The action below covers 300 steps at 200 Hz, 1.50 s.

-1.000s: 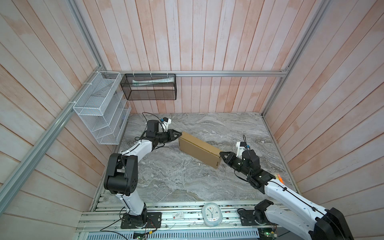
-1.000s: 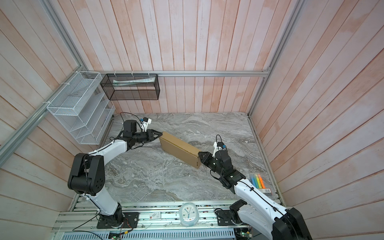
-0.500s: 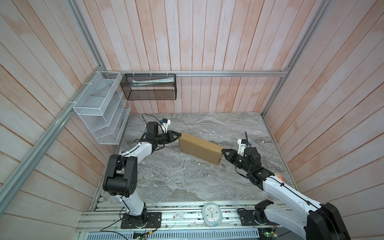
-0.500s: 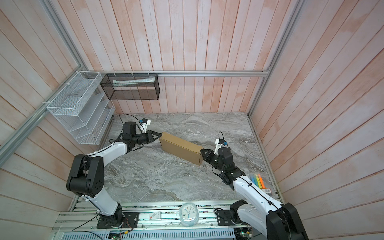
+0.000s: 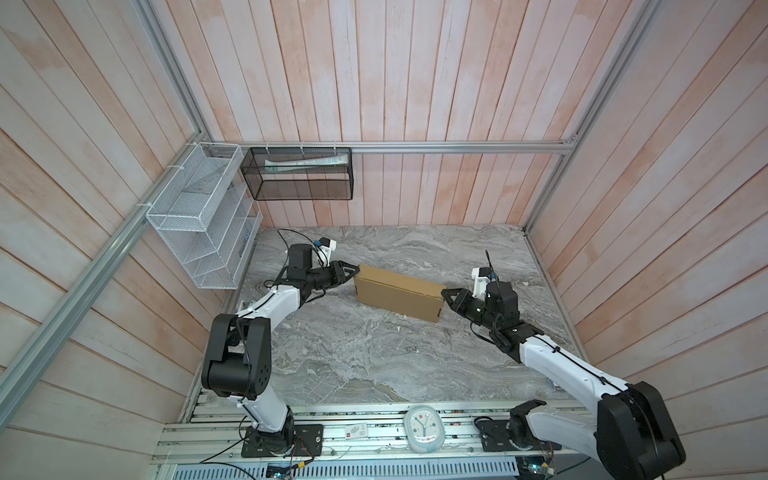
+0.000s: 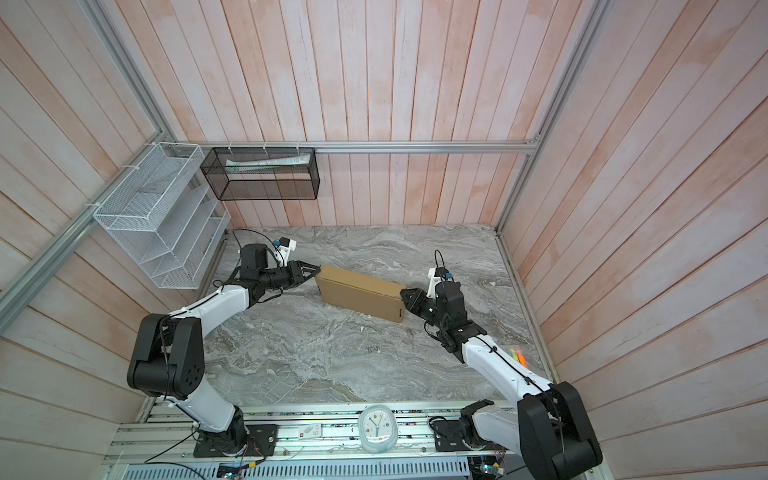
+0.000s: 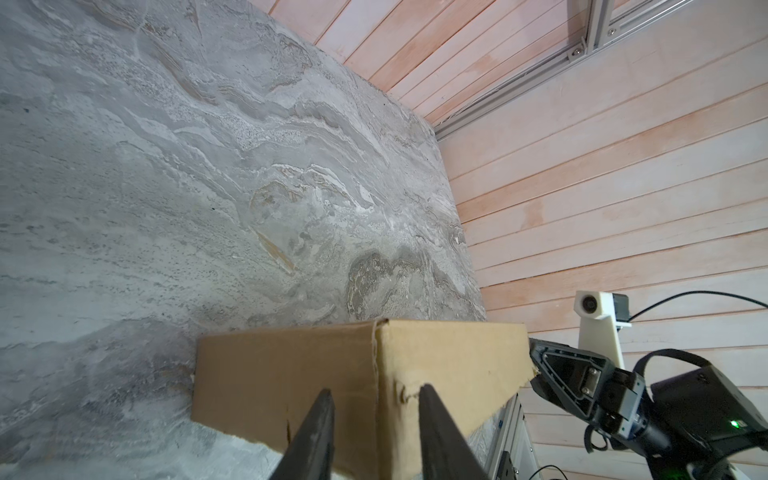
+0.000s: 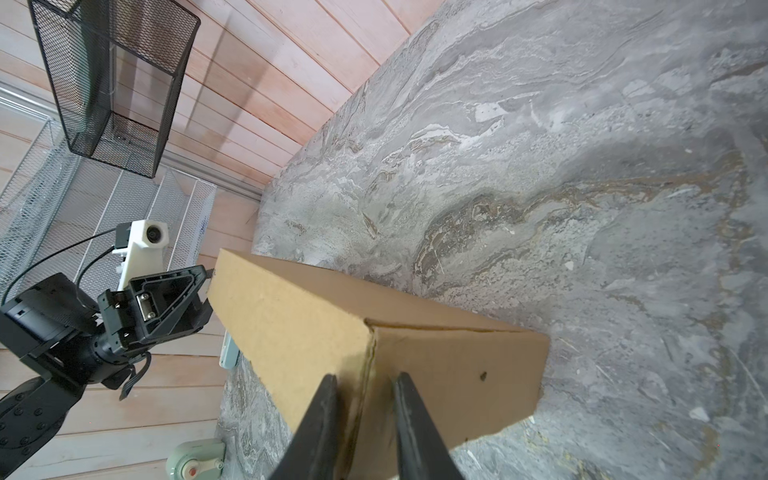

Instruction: Fold the paper box

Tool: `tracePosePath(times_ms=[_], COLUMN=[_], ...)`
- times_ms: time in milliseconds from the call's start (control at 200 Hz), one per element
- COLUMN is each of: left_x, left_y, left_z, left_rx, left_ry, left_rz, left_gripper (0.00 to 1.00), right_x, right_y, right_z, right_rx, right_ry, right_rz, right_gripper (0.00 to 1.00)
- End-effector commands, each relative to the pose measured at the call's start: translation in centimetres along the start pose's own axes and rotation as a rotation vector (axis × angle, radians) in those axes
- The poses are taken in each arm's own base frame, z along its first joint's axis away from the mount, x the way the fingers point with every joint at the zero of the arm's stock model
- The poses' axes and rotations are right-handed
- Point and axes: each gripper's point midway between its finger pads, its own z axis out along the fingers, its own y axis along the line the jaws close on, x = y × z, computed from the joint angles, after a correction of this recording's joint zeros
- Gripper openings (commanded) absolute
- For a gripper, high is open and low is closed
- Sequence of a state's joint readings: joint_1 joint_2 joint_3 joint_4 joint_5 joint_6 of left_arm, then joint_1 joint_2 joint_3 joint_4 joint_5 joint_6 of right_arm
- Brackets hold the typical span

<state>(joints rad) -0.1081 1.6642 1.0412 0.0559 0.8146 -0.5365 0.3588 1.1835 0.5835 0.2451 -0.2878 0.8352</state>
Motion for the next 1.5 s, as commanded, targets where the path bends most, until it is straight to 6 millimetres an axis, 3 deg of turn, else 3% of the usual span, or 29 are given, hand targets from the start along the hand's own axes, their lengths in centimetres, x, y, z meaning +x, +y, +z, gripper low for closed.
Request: tracePosePath(times_ms=[0,330,670,1040,1496], left_x=[-0.4,-0.9,-0.8,0.1,0.8], left_y=[-0.9,-1.0,-1.2,-1.1,-1.3], left_z=[-1.2,-1.8,-1.1,0.3,0.8], left_rx=[0.018,0.024,0.075,0.093,0.113], left_ry=[-0.011,-0.005,0.039,0.08,0.096], left_rz=[0.011,0.035,0.038,0.024,0.012], left_gripper=[0.38,0.38,0.39,0.39,0.36], right_x=[-0.1,-2.0,-1.0,0.9,1.5], right_y=[-0.3,0.8,1.0,-0.5,-1.0], right_z=[0.3,0.3,-0.2,0.1,0.3], right_rx=[0.023,0.022,0.018,0.034,0.024], right_ry=[0.036,0.045,0.095,0.162,0.161], right_rz=[-0.035,-0.102,-0.124,-0.134,-0.136], right_gripper=[0.28,0.39,0.47,0.47,0.45])
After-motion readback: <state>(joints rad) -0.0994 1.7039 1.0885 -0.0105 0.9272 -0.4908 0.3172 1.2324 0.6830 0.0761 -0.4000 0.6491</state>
